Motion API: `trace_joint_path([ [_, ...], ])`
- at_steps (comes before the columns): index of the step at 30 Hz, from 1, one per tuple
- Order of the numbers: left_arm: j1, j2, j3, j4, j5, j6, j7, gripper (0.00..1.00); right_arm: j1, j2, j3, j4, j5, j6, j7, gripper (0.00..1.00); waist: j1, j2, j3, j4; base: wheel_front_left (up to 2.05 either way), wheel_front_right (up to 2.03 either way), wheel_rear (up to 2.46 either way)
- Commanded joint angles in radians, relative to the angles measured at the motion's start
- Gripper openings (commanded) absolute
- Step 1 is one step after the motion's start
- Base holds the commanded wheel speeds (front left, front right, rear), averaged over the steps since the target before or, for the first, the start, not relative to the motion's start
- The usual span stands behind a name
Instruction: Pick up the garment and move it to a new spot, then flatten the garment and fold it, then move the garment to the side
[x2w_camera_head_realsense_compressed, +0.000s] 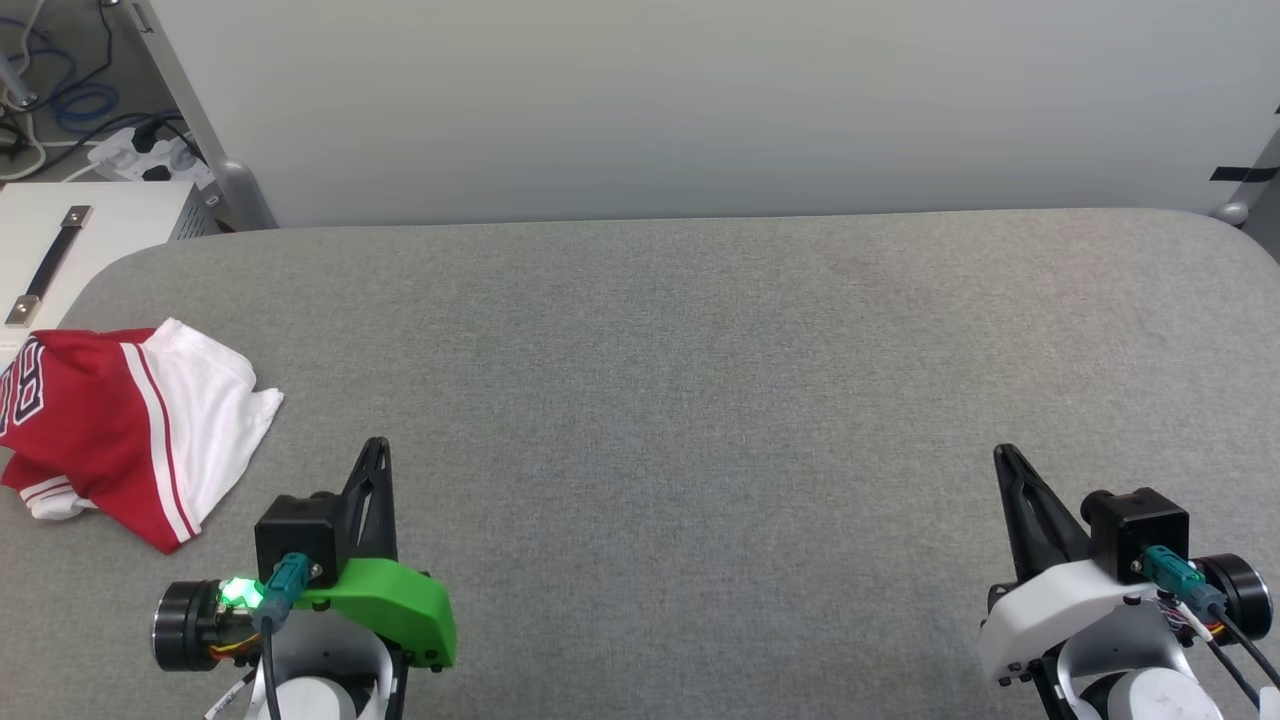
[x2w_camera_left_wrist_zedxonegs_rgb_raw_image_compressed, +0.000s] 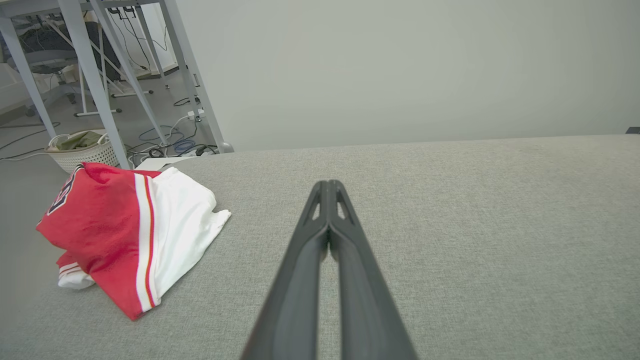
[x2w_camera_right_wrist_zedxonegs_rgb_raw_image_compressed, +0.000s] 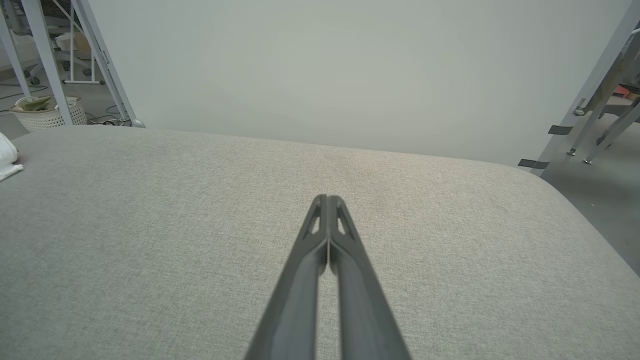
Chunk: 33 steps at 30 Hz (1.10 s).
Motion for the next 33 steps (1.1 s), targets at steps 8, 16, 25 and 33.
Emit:
trace_joint_path([
  [8,0.014,-0.004,0.0,-0.003,0.01,0.004,-0.001,0.0,0.007,0.002,0.0,-0.004,-0.01,-0.001,0.003,0.0,0.0,0.0,0.0,0.0,0.0,0.0,0.0],
  [16,0.014,-0.004,0.0,-0.003,0.01,0.004,-0.001,0.0,0.007,0.002,0.0,-0.004,-0.01,-0.001,0.003,0.0,0.0,0.0,0.0,0.0,0.0,0.0,0.0],
  [25,0.0,0.0,0.0,0.0,-0.001,0.0,0.0,1.0,0.0,0.0,0.0,0.001,0.001,0.0,0.0,1.0,0.0,0.0,0.0,0.0,0.0,0.0,0.0],
  [33,0.001,0.0,-0.002,0.01,-0.011,-0.001,-0.012,1.0,0.001,0.0,-0.002,0.009,0.01,0.0,-0.012,1.0,0.0,0.0,0.0,0.0,0.0,0.0,0.0],
])
